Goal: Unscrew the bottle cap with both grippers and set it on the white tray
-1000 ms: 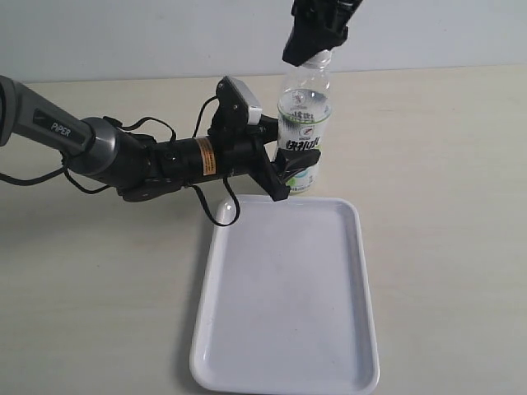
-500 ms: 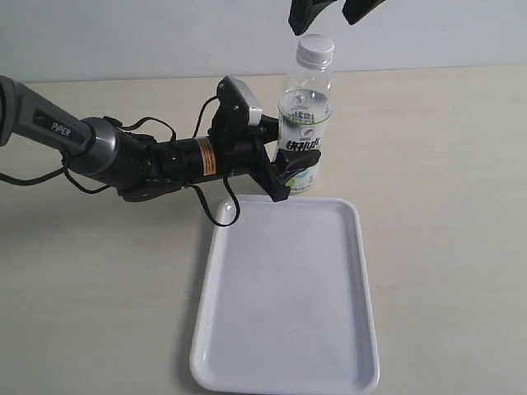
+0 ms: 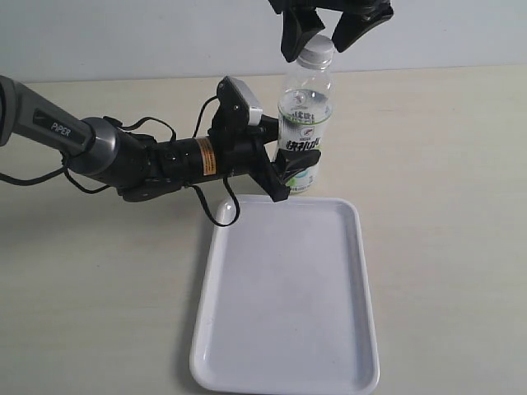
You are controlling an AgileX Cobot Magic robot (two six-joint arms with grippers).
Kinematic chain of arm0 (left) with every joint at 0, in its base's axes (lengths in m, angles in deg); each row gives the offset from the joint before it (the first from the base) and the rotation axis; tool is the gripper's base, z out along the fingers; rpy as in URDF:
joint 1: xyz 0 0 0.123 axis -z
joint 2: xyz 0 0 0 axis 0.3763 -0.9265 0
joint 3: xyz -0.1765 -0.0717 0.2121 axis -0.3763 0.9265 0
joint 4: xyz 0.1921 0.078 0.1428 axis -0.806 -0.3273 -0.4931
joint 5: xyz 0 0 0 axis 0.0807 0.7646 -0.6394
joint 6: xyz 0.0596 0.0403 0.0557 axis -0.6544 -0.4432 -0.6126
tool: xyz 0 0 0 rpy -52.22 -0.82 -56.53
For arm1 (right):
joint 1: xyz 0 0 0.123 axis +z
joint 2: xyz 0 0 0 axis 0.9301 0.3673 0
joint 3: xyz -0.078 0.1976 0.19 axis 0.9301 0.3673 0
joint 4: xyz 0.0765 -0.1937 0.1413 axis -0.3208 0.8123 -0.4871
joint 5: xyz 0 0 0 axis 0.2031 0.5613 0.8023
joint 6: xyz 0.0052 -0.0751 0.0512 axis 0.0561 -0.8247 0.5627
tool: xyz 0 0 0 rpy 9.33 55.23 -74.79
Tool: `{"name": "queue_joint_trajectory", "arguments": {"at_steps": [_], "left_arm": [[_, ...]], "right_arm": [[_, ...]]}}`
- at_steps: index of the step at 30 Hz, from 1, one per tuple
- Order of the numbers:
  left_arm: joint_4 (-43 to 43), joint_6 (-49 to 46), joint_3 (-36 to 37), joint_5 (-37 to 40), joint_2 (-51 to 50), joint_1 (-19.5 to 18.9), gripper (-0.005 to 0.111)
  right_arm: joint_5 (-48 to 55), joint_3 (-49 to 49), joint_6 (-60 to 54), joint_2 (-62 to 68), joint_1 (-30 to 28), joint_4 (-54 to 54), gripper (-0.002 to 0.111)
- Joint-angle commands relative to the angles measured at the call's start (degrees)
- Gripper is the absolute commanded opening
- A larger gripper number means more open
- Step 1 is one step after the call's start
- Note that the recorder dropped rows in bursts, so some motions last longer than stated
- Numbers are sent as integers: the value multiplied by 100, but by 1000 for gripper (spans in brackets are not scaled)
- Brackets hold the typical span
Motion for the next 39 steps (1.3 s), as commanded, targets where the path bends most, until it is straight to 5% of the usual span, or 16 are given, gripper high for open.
{"name": "queue_joint_trajectory", "arguments": {"at_steps": [1, 8, 16, 31, 39], "left_arm": [[-55, -50, 28, 143, 28, -14, 0], [-55, -50, 28, 143, 28, -14, 0], [-55, -50, 28, 143, 28, -14, 0], [-55, -50, 28, 143, 28, -14, 0], [-55, -50, 28, 143, 28, -14, 0]], "right_arm": [[-15, -34, -135, 11, -18, -42, 66], [-15, -34, -148, 11, -18, -42, 50], [-15, -34, -995, 11, -18, -101, 0], [-15, -34, -5518, 11, -18, 132, 0], [-15, -34, -6299, 11, -18, 541, 0]]}}
